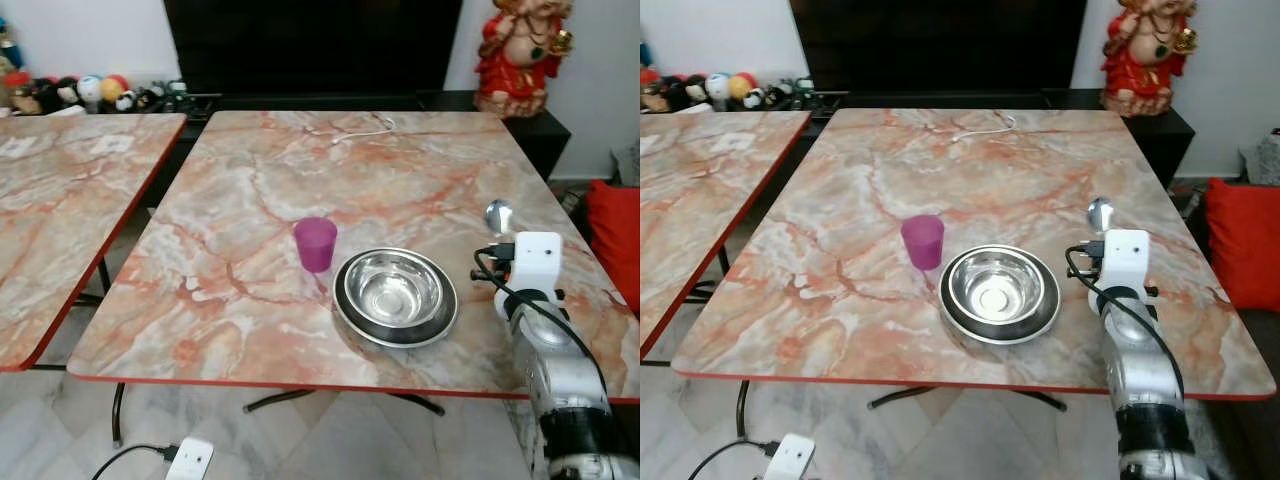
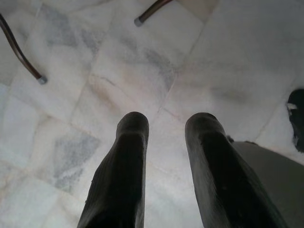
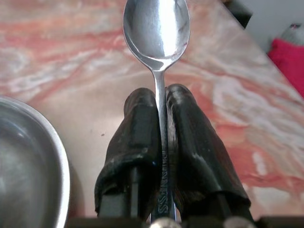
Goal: Setting the table
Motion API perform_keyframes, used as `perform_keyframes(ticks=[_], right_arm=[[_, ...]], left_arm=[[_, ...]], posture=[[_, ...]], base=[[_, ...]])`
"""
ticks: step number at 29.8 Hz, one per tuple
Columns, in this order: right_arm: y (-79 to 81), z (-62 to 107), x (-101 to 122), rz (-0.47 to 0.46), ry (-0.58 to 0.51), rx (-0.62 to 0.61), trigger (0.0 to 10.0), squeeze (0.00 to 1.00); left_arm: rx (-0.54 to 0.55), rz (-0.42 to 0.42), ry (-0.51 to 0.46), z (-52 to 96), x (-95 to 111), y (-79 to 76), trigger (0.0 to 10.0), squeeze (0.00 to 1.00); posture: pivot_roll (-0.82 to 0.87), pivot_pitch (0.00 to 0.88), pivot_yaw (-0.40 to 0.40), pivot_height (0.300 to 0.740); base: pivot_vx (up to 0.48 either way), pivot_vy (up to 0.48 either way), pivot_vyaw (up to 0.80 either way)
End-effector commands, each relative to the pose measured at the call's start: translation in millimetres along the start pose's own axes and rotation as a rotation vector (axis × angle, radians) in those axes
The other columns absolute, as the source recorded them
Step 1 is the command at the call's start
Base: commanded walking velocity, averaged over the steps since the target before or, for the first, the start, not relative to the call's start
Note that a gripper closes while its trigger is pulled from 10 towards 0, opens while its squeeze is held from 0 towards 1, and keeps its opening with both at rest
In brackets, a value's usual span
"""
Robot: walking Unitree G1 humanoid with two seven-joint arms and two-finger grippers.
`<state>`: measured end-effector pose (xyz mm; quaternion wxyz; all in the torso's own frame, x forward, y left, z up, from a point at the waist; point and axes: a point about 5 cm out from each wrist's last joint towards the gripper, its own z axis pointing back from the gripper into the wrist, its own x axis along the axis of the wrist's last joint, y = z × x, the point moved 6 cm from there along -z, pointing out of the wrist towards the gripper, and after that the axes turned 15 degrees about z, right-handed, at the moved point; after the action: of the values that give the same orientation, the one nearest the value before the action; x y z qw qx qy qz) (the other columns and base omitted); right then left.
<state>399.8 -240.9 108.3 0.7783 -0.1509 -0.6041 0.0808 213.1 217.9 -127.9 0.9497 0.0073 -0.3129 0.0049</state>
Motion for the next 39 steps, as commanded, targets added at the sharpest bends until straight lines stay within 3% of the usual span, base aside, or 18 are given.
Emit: perform_keyframes(ticks=[1,9,13,23,39], right_arm=[[1.3,-4.6,-5,-0.017,0.046,0.031,10.0,0.00],[2.4,-13.1,-5,-0.064,0.079,0.079,10.0,0.00],[9.7,-16.4,-1,-0.070,0.042,0.136,10.0,0.00],[11.2,-18.1,-28,-0.012,0.133,0.098,10.0,0.00],[19.9,-11.8,-45,-0.058,0.145,0.087,10.0,0.00]], left_arm=[[-0.001,-0.003,0.025,0.9,-7,0.3,10.0,0.00],[-0.001,-0.001,0.028,0.9,-7,0.1,10.0,0.00],[-0.003,-0.005,0.028,0.7,-7,-0.1,10.0,0.00],[-0.004,-0.014,0.027,0.8,-6,0.7,10.0,0.00],[-0.006,-0.025,0.033,1.6,-8,2.8,10.0,0.00]], posture=[[-0.02,0.005,0.026,0.740],[-0.02,0.010,0.026,0.740],[-0.01,0.010,0.027,0.740],[-0.01,0.000,0.033,0.740],[-0.01,0.000,0.039,0.740]], base=[[0.000,0.000,0.00],[0.000,0.000,0.00],[0.000,0.000,0.00],[0.000,0.000,0.00],[0.000,0.000,0.00]])
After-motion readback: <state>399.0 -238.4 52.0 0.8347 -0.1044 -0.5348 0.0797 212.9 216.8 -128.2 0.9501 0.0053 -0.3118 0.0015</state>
